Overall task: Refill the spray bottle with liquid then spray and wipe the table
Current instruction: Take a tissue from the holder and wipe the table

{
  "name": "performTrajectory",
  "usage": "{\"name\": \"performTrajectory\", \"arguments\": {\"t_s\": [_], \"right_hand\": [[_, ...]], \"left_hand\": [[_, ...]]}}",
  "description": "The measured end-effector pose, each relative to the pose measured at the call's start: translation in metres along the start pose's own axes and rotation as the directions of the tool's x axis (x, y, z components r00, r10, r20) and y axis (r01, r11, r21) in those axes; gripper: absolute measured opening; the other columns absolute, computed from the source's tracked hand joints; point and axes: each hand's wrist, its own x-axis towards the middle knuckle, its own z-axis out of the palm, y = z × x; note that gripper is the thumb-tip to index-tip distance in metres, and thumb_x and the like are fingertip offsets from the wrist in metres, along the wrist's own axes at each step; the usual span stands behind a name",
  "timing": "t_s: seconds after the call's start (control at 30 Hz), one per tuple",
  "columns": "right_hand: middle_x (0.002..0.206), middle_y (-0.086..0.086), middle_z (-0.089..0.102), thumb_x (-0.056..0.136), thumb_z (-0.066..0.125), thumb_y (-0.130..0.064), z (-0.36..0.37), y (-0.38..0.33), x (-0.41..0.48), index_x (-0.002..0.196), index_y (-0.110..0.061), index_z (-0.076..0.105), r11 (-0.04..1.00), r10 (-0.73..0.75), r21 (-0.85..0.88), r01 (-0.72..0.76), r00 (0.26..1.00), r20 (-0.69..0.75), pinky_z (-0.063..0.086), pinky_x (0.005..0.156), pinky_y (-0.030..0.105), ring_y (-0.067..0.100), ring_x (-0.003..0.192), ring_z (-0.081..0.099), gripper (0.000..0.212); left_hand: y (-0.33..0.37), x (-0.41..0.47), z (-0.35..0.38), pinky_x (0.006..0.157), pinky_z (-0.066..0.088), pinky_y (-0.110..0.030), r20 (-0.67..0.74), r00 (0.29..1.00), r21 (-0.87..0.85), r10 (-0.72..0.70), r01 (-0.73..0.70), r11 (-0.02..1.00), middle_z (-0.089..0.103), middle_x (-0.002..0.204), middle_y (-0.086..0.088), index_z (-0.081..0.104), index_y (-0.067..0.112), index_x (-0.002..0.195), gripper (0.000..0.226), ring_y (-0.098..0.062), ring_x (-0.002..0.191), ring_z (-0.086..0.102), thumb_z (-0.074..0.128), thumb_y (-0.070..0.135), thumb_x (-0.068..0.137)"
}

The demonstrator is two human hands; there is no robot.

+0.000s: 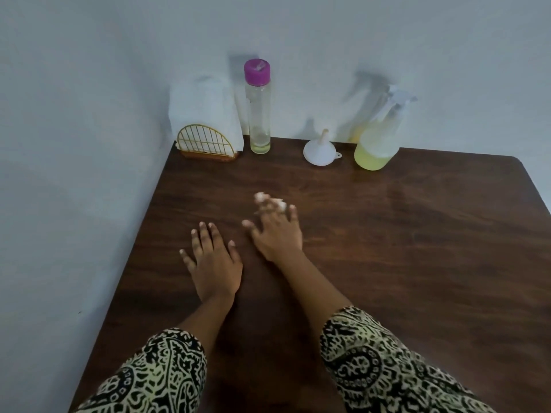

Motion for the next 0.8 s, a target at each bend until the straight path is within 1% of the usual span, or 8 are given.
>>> {"name": "performTrajectory", "arguments": {"t_s": [0.13, 0.23, 0.3, 0.4, 0.47, 0.53, 0.7, 0.8], "right_hand": [[0.161, -0.002, -0.001, 0.094, 0.016, -0.064, -0.010, 0.055, -0.016, 0.152, -0.020, -0.003, 0.950, 0.313, 0.033, -0.312, 0.943, -0.108, -0.011, 0.116, 0.042, 0.014, 0.148, -0.004, 0.076], [0.161, 0.003, -0.005, 0.092, 0.015, -0.066, -0.010, 0.044, -0.009, 0.152, -0.013, -0.005, 0.910, 0.407, 0.123, -0.396, 0.910, -0.077, -0.010, 0.117, 0.043, 0.018, 0.148, -0.008, 0.082], [0.160, 0.005, -0.005, 0.093, 0.017, -0.065, -0.003, 0.013, 0.008, 0.152, -0.013, -0.005, 0.936, 0.340, 0.125, -0.330, 0.938, -0.070, -0.009, 0.116, 0.044, 0.019, 0.148, -0.007, 0.081], [0.161, 0.002, -0.004, 0.096, 0.024, -0.057, 0.008, -0.043, 0.030, 0.152, -0.016, -0.002, 0.998, 0.040, 0.046, -0.040, 0.999, 0.000, -0.010, 0.116, 0.045, 0.018, 0.148, -0.006, 0.074], [0.161, 0.000, -0.003, 0.098, 0.025, -0.051, 0.011, -0.068, 0.035, 0.153, -0.018, -0.001, 0.988, -0.156, 0.001, 0.156, 0.984, 0.090, -0.010, 0.116, 0.045, 0.016, 0.147, -0.007, 0.069], [0.161, -0.003, 0.001, 0.099, 0.022, -0.051, 0.007, -0.065, 0.035, 0.152, -0.021, 0.002, 0.973, -0.225, -0.035, 0.230, 0.969, 0.096, -0.011, 0.115, 0.045, 0.014, 0.148, -0.004, 0.064], [0.161, -0.001, 0.001, 0.097, 0.018, -0.056, -0.006, 0.011, 0.004, 0.153, -0.020, -0.002, 0.983, 0.186, -0.002, -0.186, 0.981, -0.048, -0.009, 0.116, 0.044, 0.016, 0.148, -0.002, 0.068], [0.160, 0.005, -0.004, 0.096, 0.017, -0.058, 0.006, -0.011, -0.014, 0.151, -0.013, -0.007, 0.972, 0.235, 0.003, -0.235, 0.971, -0.044, -0.009, 0.116, 0.043, 0.019, 0.148, -0.007, 0.075]], "left_hand": [[-0.001, 0.000, 0.000, 0.115, 0.011, -0.059, -0.014, 1.000, -0.041, 0.002, -0.002, 0.999, 0.021, 0.159, -0.009, 0.023, 0.010, 0.151, 0.060, -0.027, 0.148, 0.015, 0.039, 0.034, 0.099], [-0.002, -0.001, 0.000, 0.112, 0.013, -0.061, -0.071, 0.997, -0.149, 0.011, -0.021, 0.989, 0.018, 0.160, -0.011, 0.013, 0.011, 0.153, 0.067, -0.028, 0.146, 0.021, 0.047, 0.024, 0.096], [-0.004, -0.001, -0.002, 0.113, 0.014, -0.060, -0.131, 0.991, -0.289, -0.022, -0.016, 0.957, 0.017, 0.160, -0.011, 0.011, 0.012, 0.153, 0.070, -0.028, 0.145, 0.022, 0.049, 0.016, 0.095], [-0.007, -0.002, -0.004, 0.115, 0.014, -0.055, -0.210, 0.973, -0.494, -0.091, -0.025, 0.869, 0.017, 0.160, -0.010, 0.012, 0.013, 0.153, 0.069, -0.027, 0.147, 0.019, 0.048, 0.007, 0.094], [-0.009, -0.003, -0.004, 0.116, 0.013, -0.051, -0.248, 0.962, -0.556, -0.115, -0.044, 0.830, 0.016, 0.161, -0.009, 0.013, 0.015, 0.153, 0.066, -0.024, 0.148, 0.015, 0.045, 0.007, 0.096], [-0.010, -0.003, -0.005, 0.118, 0.013, -0.047, -0.278, 0.953, -0.593, -0.122, -0.070, 0.802, 0.015, 0.161, -0.009, 0.013, 0.015, 0.153, 0.064, -0.023, 0.148, 0.013, 0.043, 0.007, 0.097], [-0.025, -0.013, -0.017, 0.111, 0.011, -0.007, -0.309, 0.932, -0.695, -0.189, -0.085, 0.714, 0.021, 0.158, -0.012, 0.020, 0.011, 0.151, 0.058, -0.022, 0.145, 0.018, 0.043, 0.003, 0.098], [-0.066, -0.025, -0.017, 0.111, 0.032, -0.035, -0.339, 0.939, -0.540, -0.063, -0.139, 0.830, 0.042, 0.147, -0.014, 0.036, 0.010, 0.147, 0.054, -0.028, 0.136, 0.038, 0.042, 0.005, 0.093]]}}
